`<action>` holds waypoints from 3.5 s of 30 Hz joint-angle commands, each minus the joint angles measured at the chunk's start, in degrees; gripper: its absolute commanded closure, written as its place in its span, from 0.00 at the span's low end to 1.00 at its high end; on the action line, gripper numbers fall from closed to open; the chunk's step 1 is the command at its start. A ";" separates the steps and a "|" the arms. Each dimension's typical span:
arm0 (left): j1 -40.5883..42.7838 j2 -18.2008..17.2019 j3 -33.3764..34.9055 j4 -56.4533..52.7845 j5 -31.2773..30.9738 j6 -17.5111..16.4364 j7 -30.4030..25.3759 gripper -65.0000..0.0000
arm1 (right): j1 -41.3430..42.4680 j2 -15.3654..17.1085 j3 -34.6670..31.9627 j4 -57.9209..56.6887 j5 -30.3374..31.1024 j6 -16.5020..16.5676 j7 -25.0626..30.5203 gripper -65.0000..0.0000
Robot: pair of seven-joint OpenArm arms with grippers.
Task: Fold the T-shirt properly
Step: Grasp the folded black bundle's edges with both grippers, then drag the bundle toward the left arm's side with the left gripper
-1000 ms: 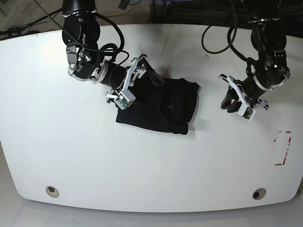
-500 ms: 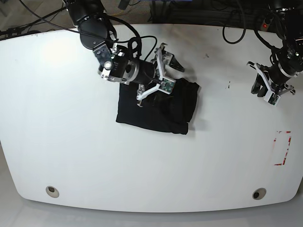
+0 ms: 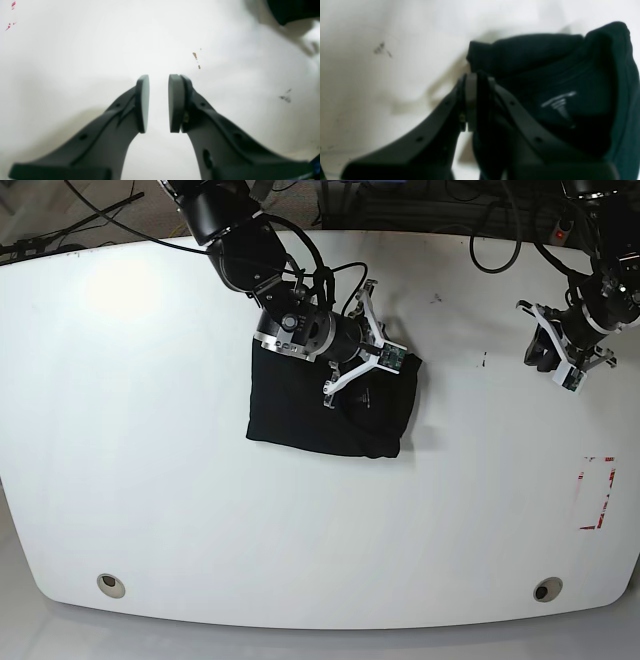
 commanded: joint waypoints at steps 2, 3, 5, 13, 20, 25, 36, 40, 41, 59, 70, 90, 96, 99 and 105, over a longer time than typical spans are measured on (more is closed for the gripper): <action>0.36 -0.81 -0.32 0.96 -0.83 0.05 -1.19 0.81 | 0.88 -0.70 -0.10 5.78 0.65 -0.19 1.41 0.95; 0.36 -0.73 -0.23 0.96 -0.83 0.05 -1.19 0.81 | 0.88 -1.06 -0.10 6.83 0.73 -0.19 1.24 0.94; 0.45 -0.64 -0.23 0.87 -0.83 0.05 -1.19 0.81 | 1.23 -2.64 -0.10 8.42 0.29 -0.01 -0.79 0.94; 0.45 2.00 -0.23 0.87 -0.56 0.05 -1.19 0.81 | 6.24 -7.21 -0.28 4.81 0.21 0.25 -2.63 0.94; 0.45 2.09 1.62 1.40 -0.65 0.05 -1.19 0.81 | 9.76 -8.35 -4.59 -6.00 0.65 -0.19 -2.46 0.93; 0.10 2.09 3.11 2.63 -0.65 0.05 -1.19 0.81 | 10.46 -9.94 -4.85 -10.57 0.65 -0.19 -2.37 0.67; -6.85 2.09 9.44 6.50 -0.65 0.41 -1.19 0.81 | 6.33 -9.94 10.36 6.57 3.37 0.34 -2.54 0.38; -10.54 2.61 15.86 6.41 -0.65 0.49 -1.19 0.81 | 6.42 -7.65 19.85 8.68 8.56 0.34 -3.42 0.42; -11.42 3.14 17.53 6.41 -0.65 0.49 -1.19 0.81 | 6.68 -6.77 21.26 8.68 9.88 0.34 -3.86 0.45; -18.63 19.14 31.77 -4.67 17.46 0.14 -1.54 0.81 | 4.66 3.25 26.80 -7.32 21.83 0.34 1.68 0.74; -19.77 10.35 31.51 -16.18 17.28 0.05 -9.89 0.81 | 6.86 4.75 26.71 -24.20 21.74 0.34 14.42 0.74; -18.72 9.73 27.38 4.56 17.20 -0.08 -3.65 0.81 | 10.02 6.50 26.62 -14.27 17.52 -0.19 5.81 0.74; -14.14 12.64 26.23 7.73 17.28 0.32 -3.04 0.81 | 9.58 6.50 26.54 -19.80 14.36 0.25 10.47 0.74; -13.00 14.83 26.23 7.82 17.37 0.49 -3.04 0.81 | 5.10 6.42 24.43 -15.76 13.83 -0.19 9.76 0.74; -12.39 19.93 25.79 7.64 17.72 6.12 -3.04 0.74 | -2.20 4.13 14.58 -5.39 13.83 -4.76 4.58 0.74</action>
